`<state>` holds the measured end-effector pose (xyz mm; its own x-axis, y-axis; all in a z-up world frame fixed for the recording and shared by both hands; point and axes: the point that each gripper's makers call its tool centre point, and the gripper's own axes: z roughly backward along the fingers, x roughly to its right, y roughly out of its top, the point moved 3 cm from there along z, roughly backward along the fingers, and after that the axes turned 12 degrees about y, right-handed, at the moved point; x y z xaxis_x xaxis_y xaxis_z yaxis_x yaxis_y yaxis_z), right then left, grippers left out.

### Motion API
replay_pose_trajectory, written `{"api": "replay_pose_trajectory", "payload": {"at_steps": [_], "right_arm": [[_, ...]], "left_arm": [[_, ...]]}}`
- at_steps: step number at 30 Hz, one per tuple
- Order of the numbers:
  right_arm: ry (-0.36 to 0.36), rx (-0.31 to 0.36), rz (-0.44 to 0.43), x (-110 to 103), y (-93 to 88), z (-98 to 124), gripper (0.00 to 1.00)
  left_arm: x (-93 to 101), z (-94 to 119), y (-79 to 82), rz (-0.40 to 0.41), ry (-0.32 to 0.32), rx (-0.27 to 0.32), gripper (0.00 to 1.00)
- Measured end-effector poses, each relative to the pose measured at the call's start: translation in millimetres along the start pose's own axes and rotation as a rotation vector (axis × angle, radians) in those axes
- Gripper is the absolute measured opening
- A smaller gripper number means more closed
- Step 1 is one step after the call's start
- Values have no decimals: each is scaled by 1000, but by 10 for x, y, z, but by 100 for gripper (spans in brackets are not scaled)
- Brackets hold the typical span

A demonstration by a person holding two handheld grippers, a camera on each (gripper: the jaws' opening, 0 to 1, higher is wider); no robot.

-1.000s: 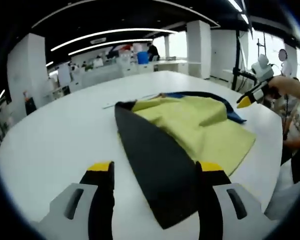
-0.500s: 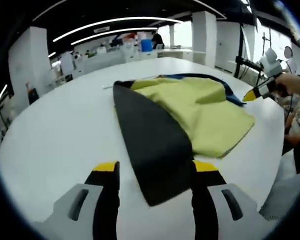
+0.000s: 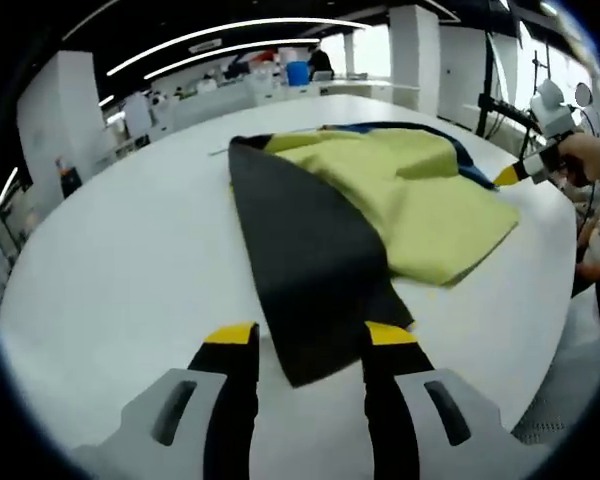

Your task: Fold the garment on the visible template until the final outline fits inside the template.

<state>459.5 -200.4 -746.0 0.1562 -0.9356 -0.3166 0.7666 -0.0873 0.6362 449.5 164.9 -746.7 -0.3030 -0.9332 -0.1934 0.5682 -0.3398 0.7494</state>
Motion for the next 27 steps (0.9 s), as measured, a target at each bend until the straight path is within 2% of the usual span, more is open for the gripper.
{"api": "replay_pose_trajectory", "payload": {"at_steps": [6, 10, 12, 17, 20, 22, 27], "right_arm": [[-22, 5, 4, 22, -14, -22, 6], [-44, -3, 24, 25, -19, -23, 4], [-60, -10, 63, 34, -12, -38, 2], [-77, -8, 70, 41, -12, -35, 1], [-72, 1, 91, 32, -10, -51, 0], [-68, 9, 96, 34, -6, -56, 0], [-52, 24, 89, 40, -4, -55, 0]], "left_arm": [[26, 7, -18, 32, -4, 4, 31], [29, 10, -39, 93, 7, -14, 29], [37, 11, -48, 144, 13, -19, 28], [28, 9, -40, 130, 26, -18, 26], [14, 8, -46, 147, 37, -21, 17], [10, 8, -49, 174, 35, -26, 4], [-23, -10, -38, 185, 31, -33, 2]]}}
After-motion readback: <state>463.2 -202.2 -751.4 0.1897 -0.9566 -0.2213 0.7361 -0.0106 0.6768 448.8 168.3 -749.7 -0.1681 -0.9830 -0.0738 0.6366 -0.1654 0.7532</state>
